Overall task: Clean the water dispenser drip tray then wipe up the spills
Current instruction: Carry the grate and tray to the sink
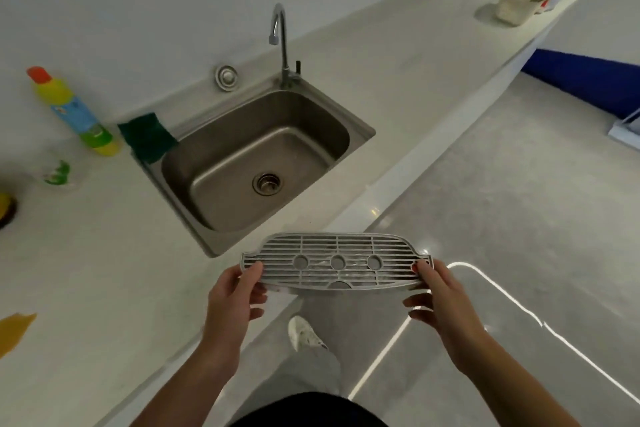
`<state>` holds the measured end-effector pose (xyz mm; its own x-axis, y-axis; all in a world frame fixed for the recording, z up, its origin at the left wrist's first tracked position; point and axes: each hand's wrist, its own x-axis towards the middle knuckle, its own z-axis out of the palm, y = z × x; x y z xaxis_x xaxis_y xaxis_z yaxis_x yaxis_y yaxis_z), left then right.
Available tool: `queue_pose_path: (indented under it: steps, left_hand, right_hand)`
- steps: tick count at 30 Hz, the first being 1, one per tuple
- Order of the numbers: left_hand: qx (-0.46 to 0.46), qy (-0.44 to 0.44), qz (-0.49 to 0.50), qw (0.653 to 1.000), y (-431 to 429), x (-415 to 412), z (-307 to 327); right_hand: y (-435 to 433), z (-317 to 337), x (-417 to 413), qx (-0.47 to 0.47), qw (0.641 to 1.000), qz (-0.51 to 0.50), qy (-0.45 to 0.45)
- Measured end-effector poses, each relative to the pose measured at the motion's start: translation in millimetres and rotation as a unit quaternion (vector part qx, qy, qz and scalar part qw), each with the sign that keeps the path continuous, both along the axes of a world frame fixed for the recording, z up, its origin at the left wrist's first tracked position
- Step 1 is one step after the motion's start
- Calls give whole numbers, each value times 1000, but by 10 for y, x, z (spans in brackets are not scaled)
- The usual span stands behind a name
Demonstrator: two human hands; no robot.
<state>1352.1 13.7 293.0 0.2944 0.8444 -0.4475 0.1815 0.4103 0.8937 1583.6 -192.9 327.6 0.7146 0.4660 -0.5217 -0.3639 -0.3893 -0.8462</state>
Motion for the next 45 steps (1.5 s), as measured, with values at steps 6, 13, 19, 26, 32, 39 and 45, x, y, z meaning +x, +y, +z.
queue_pose_path:
  steps: [6,13,19,26,32,39,45]
  left_hand:
    - [-30,-21,-4,999,597,664,-191]
    - [-158,-144,36,976,1214,1180,-175]
    - [-196,-211,100,953,1599,1486,-144]
    - [-205,-237,214,925,1854,2002,-26]
    - [-161,-218,305,913,1963,2515,-26]
    - [-133,-178,412,884,2069,2851,-126]
    - [-132,-150,433,879,2204,2863,-209]
  right_hand:
    - [700,-6,742,-7,1000,8,-19]
    - [1574,14,1438,-19,998,61,-15]
    - [2368,-94,1969,-20,993,120,9]
    - [3243,-97,2644,-5,969,246,6]
    - [3825,-164,3134,-8,936,351,-15]
    - [4330,-97,3520,-7,851,468,-239]
    - [4608,52,3017,112,577,660,-468]
